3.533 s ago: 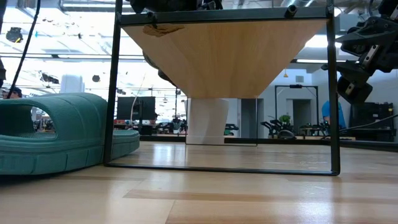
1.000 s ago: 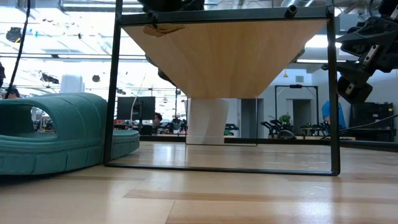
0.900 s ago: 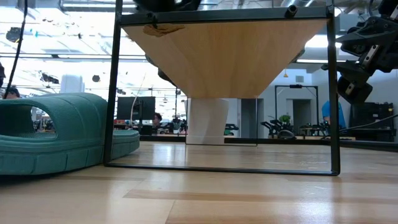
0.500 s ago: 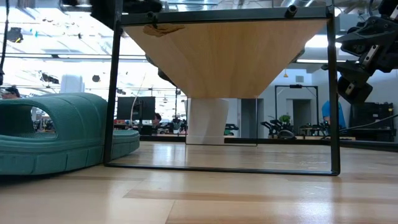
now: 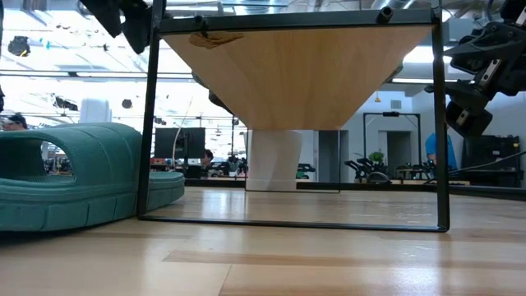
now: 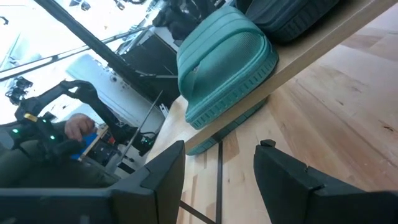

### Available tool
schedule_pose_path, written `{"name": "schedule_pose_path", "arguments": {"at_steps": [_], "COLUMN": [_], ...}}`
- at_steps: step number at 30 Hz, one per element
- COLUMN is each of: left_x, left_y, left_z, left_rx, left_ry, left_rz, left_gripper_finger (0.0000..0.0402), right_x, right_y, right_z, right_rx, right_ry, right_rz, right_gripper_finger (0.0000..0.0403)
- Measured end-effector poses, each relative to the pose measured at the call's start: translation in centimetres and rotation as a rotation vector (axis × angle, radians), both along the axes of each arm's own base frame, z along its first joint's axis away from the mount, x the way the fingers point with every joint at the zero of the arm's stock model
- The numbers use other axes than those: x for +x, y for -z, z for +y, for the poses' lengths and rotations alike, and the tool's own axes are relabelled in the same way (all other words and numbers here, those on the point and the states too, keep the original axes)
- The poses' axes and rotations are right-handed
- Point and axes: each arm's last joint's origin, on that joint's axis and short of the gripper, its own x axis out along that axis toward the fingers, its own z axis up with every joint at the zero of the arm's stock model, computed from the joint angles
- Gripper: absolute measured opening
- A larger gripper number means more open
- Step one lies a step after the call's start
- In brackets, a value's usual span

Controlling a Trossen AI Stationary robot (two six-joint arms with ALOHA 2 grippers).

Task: Pick and place slides into the shelf
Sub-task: Put the green slipper on the shelf

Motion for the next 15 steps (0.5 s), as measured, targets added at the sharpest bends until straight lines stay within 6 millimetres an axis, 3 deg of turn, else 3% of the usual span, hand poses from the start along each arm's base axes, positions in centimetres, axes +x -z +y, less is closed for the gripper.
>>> {"name": "schedule_pose_path", "arguments": {"at_steps": [15], "left_x": [-0.3], "left_y": [5.9], "left_z": [-1.3], "left_rx": [-0.634], "left_ry": [0.064], "left_rz": [0.233], "left_gripper_finger": [0.0167], "right_x": [0.0], "right_y": [0.0], "right_z": [0.0], "right_rx": [0.000], "right_ry": [0.000], "right_rz": [0.001], "right_gripper_finger": [0.0178]}}
